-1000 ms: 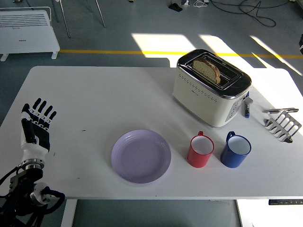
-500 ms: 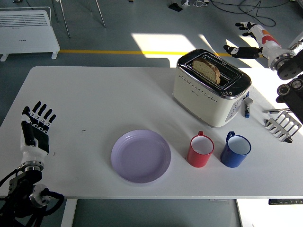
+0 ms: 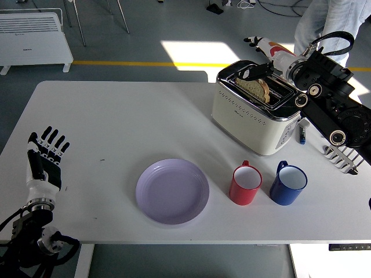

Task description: Push plate across desktop,pick up the break from the machine,place the break in the plate

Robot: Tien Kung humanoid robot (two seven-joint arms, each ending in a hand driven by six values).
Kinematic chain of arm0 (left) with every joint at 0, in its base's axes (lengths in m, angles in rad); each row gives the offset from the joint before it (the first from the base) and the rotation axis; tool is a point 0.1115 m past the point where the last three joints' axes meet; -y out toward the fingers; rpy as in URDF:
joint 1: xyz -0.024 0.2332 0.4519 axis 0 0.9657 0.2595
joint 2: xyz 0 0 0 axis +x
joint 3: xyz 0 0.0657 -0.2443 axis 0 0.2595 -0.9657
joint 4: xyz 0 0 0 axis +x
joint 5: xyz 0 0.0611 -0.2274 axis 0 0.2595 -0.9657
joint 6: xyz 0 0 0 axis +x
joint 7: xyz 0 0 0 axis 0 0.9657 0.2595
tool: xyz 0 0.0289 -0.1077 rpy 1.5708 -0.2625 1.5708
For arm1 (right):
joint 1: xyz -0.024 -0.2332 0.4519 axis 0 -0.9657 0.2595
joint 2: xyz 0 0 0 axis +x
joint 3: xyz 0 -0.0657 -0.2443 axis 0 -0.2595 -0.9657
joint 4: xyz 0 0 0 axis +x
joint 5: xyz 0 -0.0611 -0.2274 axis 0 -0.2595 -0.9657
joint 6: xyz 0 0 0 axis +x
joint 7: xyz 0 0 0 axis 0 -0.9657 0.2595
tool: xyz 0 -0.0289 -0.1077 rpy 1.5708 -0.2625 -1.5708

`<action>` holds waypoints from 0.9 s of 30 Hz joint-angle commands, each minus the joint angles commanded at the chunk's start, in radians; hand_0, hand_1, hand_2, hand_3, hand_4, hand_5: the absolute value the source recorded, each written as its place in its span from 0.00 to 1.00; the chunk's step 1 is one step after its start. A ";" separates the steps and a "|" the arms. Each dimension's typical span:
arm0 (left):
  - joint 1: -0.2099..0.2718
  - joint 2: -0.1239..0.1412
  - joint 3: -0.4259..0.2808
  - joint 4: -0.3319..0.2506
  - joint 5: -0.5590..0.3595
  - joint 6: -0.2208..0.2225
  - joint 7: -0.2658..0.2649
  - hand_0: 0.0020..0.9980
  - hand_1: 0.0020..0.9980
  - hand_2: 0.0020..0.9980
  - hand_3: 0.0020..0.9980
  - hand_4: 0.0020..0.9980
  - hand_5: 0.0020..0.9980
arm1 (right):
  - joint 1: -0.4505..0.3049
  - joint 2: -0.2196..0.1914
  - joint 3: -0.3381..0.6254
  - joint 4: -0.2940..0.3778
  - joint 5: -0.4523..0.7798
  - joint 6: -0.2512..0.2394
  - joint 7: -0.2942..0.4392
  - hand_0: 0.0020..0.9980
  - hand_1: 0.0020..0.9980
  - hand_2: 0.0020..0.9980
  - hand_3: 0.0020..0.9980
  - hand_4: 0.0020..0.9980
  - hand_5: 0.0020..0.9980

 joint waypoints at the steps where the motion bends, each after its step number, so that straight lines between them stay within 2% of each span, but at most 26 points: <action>1: -0.001 0.000 -0.001 0.000 0.000 0.000 0.000 0.77 0.82 0.87 0.81 0.59 1.00 | 0.004 0.008 -0.010 -0.008 -0.007 0.003 -0.005 0.92 0.87 0.90 0.90 0.88 0.33; 7: -0.003 0.000 -0.003 -0.001 -0.001 0.001 0.000 0.77 0.82 0.87 0.81 0.59 1.00 | 0.006 0.034 -0.046 -0.035 -0.005 0.009 -0.020 0.92 0.87 0.90 0.90 0.88 0.33; 8: -0.003 0.000 -0.004 -0.002 -0.002 0.001 -0.001 0.77 0.82 0.87 0.81 0.59 1.00 | 0.007 0.042 -0.057 -0.052 -0.003 0.009 -0.027 0.87 0.83 0.85 0.87 0.88 0.34; 12: -0.003 0.000 -0.004 -0.002 -0.002 0.002 -0.001 0.77 0.82 0.87 0.81 0.59 1.00 | 0.013 0.062 -0.075 -0.098 -0.020 -0.006 -0.038 0.87 0.83 0.85 0.87 0.88 0.34; 13: -0.003 0.000 -0.003 -0.002 -0.002 0.002 -0.001 0.77 0.82 0.87 0.81 0.59 1.00 | 0.015 0.066 -0.079 -0.109 -0.027 -0.013 -0.039 0.80 0.79 0.78 0.84 0.86 0.34; 17: -0.007 0.000 -0.007 0.002 0.000 0.002 0.000 0.77 0.82 0.87 0.81 0.59 1.00 | 0.018 0.086 -0.078 -0.155 -0.038 -0.029 -0.035 0.80 0.79 0.78 0.84 0.86 0.34; 19: -0.011 0.000 -0.012 0.005 0.001 0.002 0.002 0.77 0.82 0.87 0.81 0.59 1.00 | 0.017 0.094 -0.065 -0.170 -0.048 -0.041 -0.030 0.76 0.76 0.74 0.82 0.86 0.34; 24: -0.011 0.000 -0.017 0.007 0.002 0.002 0.003 0.77 0.82 0.87 0.81 0.59 1.00 | 0.016 0.099 -0.054 -0.184 -0.065 -0.056 -0.025 0.76 0.76 0.74 0.82 0.86 0.34; 25: -0.010 0.000 -0.019 0.007 0.002 0.003 0.002 0.77 0.82 0.87 0.81 0.59 1.00 | 0.017 0.101 -0.056 -0.189 -0.066 -0.056 -0.025 0.68 0.70 0.67 0.77 0.85 0.34; 27: -0.009 0.000 -0.021 0.007 0.002 0.003 0.002 0.77 0.82 0.87 0.81 0.59 1.00 | 0.017 0.102 -0.060 -0.195 -0.065 -0.058 -0.027 0.68 0.70 0.67 0.77 0.85 0.34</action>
